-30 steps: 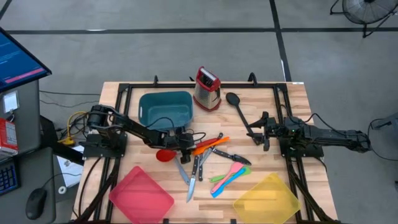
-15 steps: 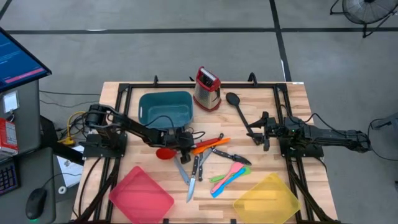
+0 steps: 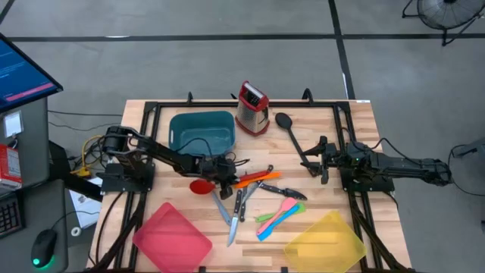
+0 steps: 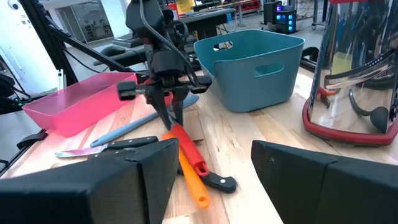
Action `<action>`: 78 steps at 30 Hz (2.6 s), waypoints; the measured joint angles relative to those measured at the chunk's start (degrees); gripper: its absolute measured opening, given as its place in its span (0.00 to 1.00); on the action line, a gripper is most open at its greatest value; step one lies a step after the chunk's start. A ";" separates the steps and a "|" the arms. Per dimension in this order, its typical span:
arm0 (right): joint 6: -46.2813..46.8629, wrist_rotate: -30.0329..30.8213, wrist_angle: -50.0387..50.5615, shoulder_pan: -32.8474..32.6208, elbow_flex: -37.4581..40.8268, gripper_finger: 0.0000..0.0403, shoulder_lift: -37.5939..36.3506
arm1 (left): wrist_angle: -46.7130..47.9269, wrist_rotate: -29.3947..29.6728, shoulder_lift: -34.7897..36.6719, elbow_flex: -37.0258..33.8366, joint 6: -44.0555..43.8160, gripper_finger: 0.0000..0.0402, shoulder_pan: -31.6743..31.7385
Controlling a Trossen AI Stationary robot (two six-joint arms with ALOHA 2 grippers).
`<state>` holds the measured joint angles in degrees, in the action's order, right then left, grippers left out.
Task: Pick & Place Kitchen Items
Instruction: Put the red serving spoon into the blue bin
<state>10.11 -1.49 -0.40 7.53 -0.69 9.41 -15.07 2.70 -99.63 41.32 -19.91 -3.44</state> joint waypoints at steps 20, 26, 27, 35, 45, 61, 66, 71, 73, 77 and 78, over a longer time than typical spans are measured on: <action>0.00 0.00 0.00 0.00 0.00 0.53 -0.01 | -0.52 4.49 46.56 0.04 8.85 0.09 1.90; 0.00 0.00 0.00 0.00 0.00 0.53 -0.02 | -0.55 8.48 53.01 0.07 22.84 0.10 7.59; 0.00 -0.01 0.00 0.00 0.00 0.53 -0.01 | -0.51 8.47 52.84 0.07 23.25 0.10 8.94; 0.00 0.00 0.00 0.00 0.02 0.53 0.00 | -13.37 1.79 48.38 -6.25 19.20 0.10 18.30; 0.00 -0.01 0.00 0.00 0.01 0.53 -0.02 | -29.07 -4.64 46.62 -20.83 12.76 0.10 30.11; 0.00 0.00 0.00 0.00 0.02 0.53 0.00 | -31.65 -11.77 29.57 -22.25 14.77 0.10 31.97; -0.02 0.00 0.01 0.00 0.01 0.53 -0.02 | -30.30 -13.12 27.34 -22.25 18.14 0.10 30.77; 0.00 0.01 0.00 0.00 0.00 0.53 0.00 | -29.96 -13.01 24.71 -22.25 19.68 0.10 30.73; 0.00 0.00 0.00 0.00 0.00 0.53 -0.01 | -29.99 -13.01 23.74 -22.23 19.68 0.10 30.73; 0.00 0.00 0.01 0.00 0.02 0.53 -0.01 | -29.96 -13.02 21.56 -22.21 19.68 0.10 30.73; 0.00 0.01 0.00 0.00 0.02 0.53 0.00 | -29.89 -13.01 21.10 -22.21 19.87 0.10 30.73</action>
<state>10.11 -1.48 -0.40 7.53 -0.67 9.41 -44.96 -10.31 -78.53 19.11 -0.04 27.29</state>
